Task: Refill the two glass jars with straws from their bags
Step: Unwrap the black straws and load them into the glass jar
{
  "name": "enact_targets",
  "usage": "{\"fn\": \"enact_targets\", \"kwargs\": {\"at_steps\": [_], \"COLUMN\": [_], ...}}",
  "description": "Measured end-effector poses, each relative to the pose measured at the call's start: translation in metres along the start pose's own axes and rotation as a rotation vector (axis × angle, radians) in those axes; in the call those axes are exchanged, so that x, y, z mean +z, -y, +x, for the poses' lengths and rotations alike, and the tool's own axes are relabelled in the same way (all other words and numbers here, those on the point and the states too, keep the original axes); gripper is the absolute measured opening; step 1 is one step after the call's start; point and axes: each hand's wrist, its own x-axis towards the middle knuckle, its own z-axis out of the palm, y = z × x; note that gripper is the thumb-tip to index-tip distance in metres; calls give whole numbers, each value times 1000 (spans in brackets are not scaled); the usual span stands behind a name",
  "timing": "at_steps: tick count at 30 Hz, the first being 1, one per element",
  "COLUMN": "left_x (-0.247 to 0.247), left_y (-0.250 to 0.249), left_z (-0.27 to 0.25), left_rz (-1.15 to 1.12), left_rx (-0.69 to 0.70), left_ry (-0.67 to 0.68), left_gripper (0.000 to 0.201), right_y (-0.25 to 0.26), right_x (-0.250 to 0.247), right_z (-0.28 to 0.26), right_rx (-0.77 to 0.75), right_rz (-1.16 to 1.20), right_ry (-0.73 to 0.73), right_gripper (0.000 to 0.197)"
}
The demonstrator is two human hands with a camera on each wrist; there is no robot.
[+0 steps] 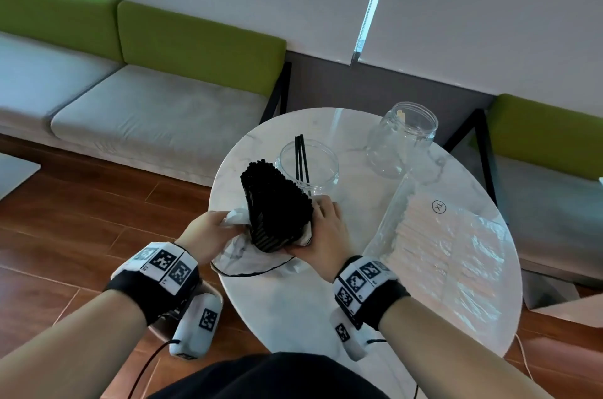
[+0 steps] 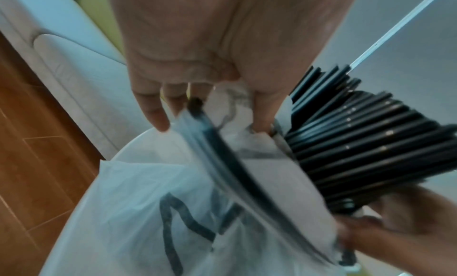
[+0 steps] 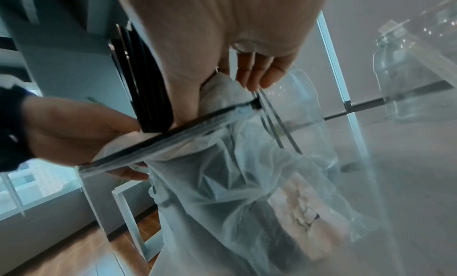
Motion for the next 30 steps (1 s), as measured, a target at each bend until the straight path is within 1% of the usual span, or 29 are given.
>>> {"fn": "enact_targets", "kwargs": {"at_steps": [2,5,6,8,10,11,13,14,15,16,18,19,20,21,22,24,25,27,29,30], "left_x": [-1,0,1,3,7,7,3,0,-3,-5,-5,-1,4,10,14,17,19,19,19,19], "left_y": [1,0,-1,-4,-5,-7,-14,-19,-21,-24,-28,-26,-27,-24,-23,-21,-17,-16,-19,-18], "left_z": [-1,-1,0,0,3,3,-1,-4,-8,-13,-22,-23,-24,-22,-23,-22,-20,-19,-21,-21], "left_rz": [-18,-43,-60,-81,-63,-67,-206,-321,-387,-393,-241,-112,21,112,153,167,185,231,252,259], "left_rx": [-24,-22,-18,-10,-19,-34,-54,-63,-54,-20,72,120,165,193,216,223,219,219,197,190], "left_ry": [20,31,26,12,-10,0,73,149,227,294,394,399,347,259,155,31,13,2,-11,-20], "left_gripper": [23,26,24,14,13,14,16,18,25,34,48,53,56,56,56,56,53,42,39,40], "right_y": [1,13,18,25,29,30,30,29,30,30,33,37,41,46,49,51,49,38,25,20], "right_x": [-6,-13,-13,-9,-3,-1,1,1,0,0,2,4,5,6,6,6,6,8,10,10], "right_z": [-2,1,3,4,6,7,10,13,14,16,19,20,20,20,21,21,20,17,13,10], "right_rx": [-44,-11,6,30,48,53,60,71,82,86,55,28,7,-1,-2,-5,-7,-21,-26,-6], "right_rz": [75,201,235,294,318,318,326,336,344,340,284,241,207,187,178,177,192,229,241,252], "right_ry": [-34,22,34,32,6,-9,-33,-44,-54,-68,-104,-113,-111,-101,-89,-77,-78,-85,-78,-55], "right_gripper": [103,119,122,126,126,126,125,124,122,119,111,106,101,97,93,86,84,86,91,94]}}
